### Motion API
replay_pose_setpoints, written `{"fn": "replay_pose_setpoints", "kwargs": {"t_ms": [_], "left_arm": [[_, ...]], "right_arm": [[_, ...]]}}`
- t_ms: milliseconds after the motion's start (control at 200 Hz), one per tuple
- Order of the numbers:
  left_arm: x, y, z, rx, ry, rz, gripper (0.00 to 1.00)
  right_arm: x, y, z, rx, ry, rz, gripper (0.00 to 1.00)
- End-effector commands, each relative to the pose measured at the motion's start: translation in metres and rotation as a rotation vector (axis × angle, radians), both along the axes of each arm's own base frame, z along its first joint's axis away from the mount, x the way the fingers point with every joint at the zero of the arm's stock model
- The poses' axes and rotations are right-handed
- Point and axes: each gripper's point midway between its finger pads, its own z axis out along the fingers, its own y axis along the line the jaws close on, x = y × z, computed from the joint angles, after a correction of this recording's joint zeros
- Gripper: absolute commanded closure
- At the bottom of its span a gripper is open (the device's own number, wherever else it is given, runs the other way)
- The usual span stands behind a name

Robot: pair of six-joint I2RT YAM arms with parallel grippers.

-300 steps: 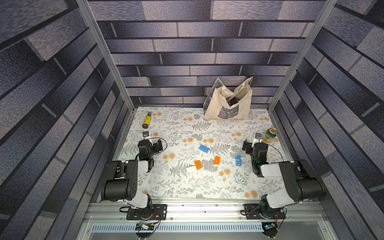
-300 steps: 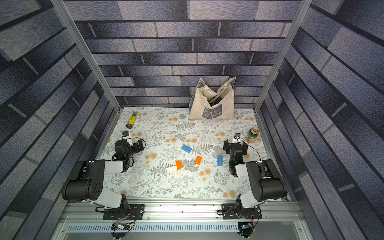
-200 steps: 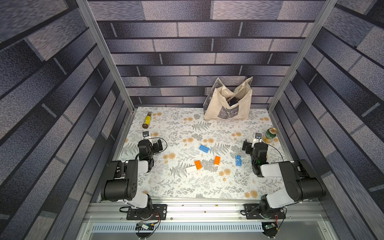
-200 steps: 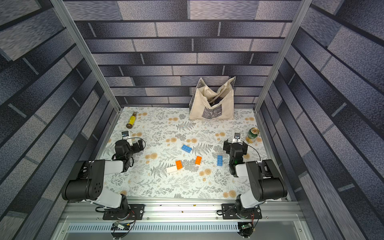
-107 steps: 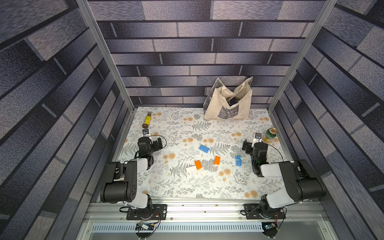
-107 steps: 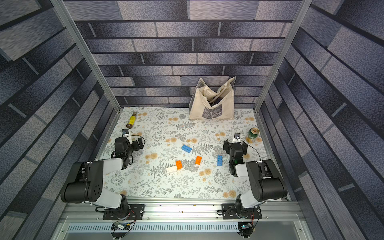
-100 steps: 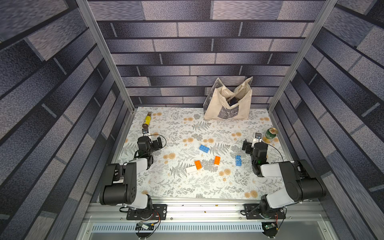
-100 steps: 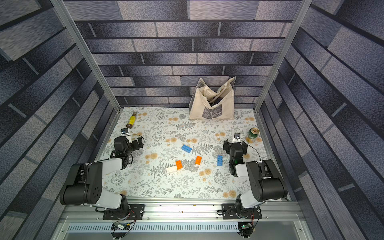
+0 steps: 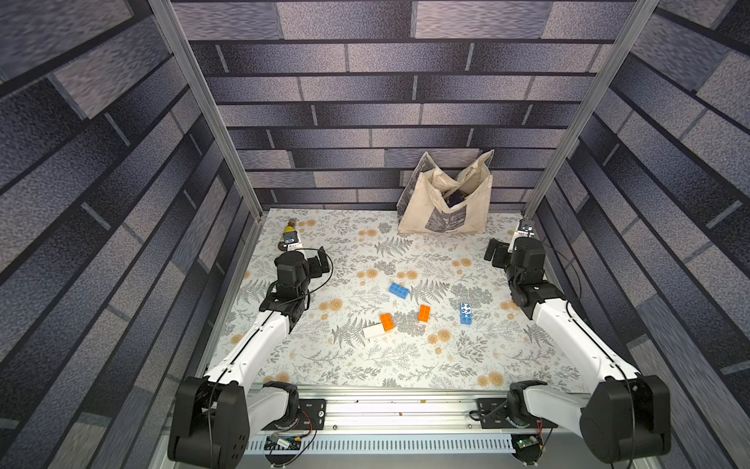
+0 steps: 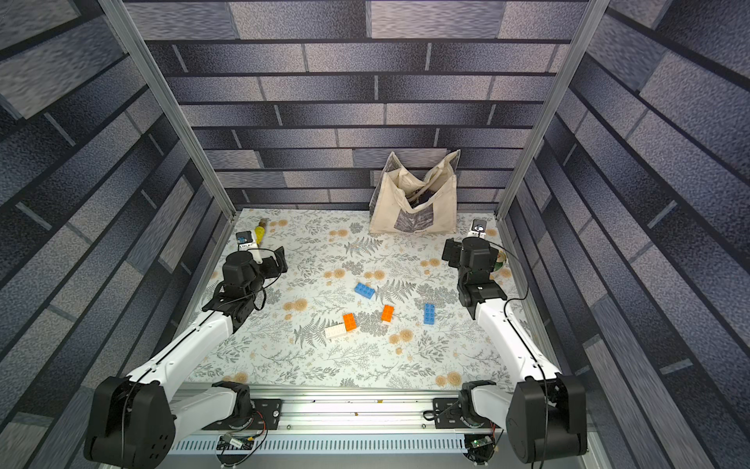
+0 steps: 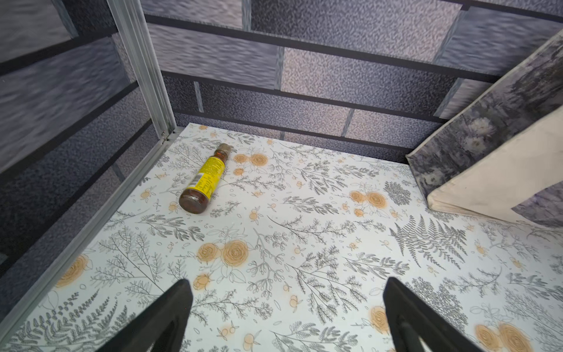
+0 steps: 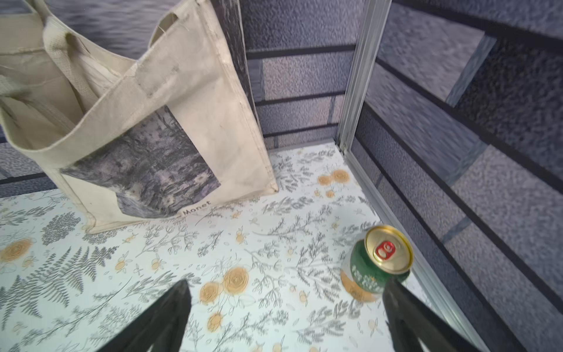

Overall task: Assemble a rectangle with lego
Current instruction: Adjust the lego brick at the center of the board.

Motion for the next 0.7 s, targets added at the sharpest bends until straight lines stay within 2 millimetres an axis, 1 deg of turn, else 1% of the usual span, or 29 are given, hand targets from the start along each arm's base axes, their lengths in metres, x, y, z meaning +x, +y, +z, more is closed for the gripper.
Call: {"fn": "replay_pose_setpoints", "kwargs": {"t_ms": [0, 55, 80, 90, 125, 165, 271, 341, 386, 446, 516, 566, 626, 691], "left_arm": [[-0.011, -0.003, -0.006, -0.163, 0.115, 0.102, 0.00], [-0.014, -0.018, -0.010, -0.220, 0.176, 0.080, 0.00], [-0.016, -0.025, -0.015, -0.230, 0.215, 0.075, 0.00], [-0.017, -0.027, -0.016, -0.233, 0.230, 0.072, 0.00], [-0.021, -0.036, -0.022, -0.234, 0.283, 0.069, 0.00], [-0.026, -0.046, -0.029, -0.223, 0.346, 0.057, 0.00], [-0.040, -0.080, -0.046, -0.149, 0.499, -0.033, 0.00], [-0.048, -0.099, -0.056, -0.130, 0.558, -0.089, 0.00], [-0.051, -0.107, -0.062, -0.140, 0.574, -0.104, 0.00], [-0.052, -0.112, -0.067, -0.171, 0.576, -0.106, 0.00], [-0.050, -0.112, -0.068, -0.193, 0.560, -0.090, 0.00], [-0.048, -0.109, -0.069, -0.190, 0.549, -0.068, 0.00], [-0.046, -0.104, -0.069, -0.177, 0.536, -0.041, 0.00], [-0.042, -0.101, -0.066, -0.172, 0.517, -0.027, 0.00]], "right_arm": [[-0.053, 0.006, -0.055, 0.100, 0.376, -0.069, 0.00], [-0.062, 0.022, -0.056, 0.091, 0.439, -0.047, 0.00], [-0.068, 0.030, -0.062, 0.086, 0.477, -0.030, 0.00], [-0.066, 0.034, -0.054, 0.090, 0.470, -0.022, 0.00], [-0.070, 0.045, -0.054, 0.095, 0.505, -0.008, 0.00], [-0.075, 0.059, -0.059, 0.121, 0.554, 0.015, 0.02], [-0.086, 0.095, -0.075, 0.222, 0.662, 0.073, 0.12], [-0.090, 0.118, -0.082, 0.252, 0.716, 0.117, 0.15], [-0.094, 0.134, -0.090, 0.266, 0.766, 0.149, 0.17], [-0.101, 0.153, -0.103, 0.281, 0.838, 0.182, 0.20], [-0.110, 0.170, -0.117, 0.294, 0.908, 0.206, 0.20], [-0.115, 0.183, -0.124, 0.302, 0.942, 0.230, 0.20], [-0.119, 0.194, -0.130, 0.314, 0.968, 0.241, 0.20], [-0.121, 0.201, -0.136, 0.318, 0.993, 0.240, 0.20]]}}
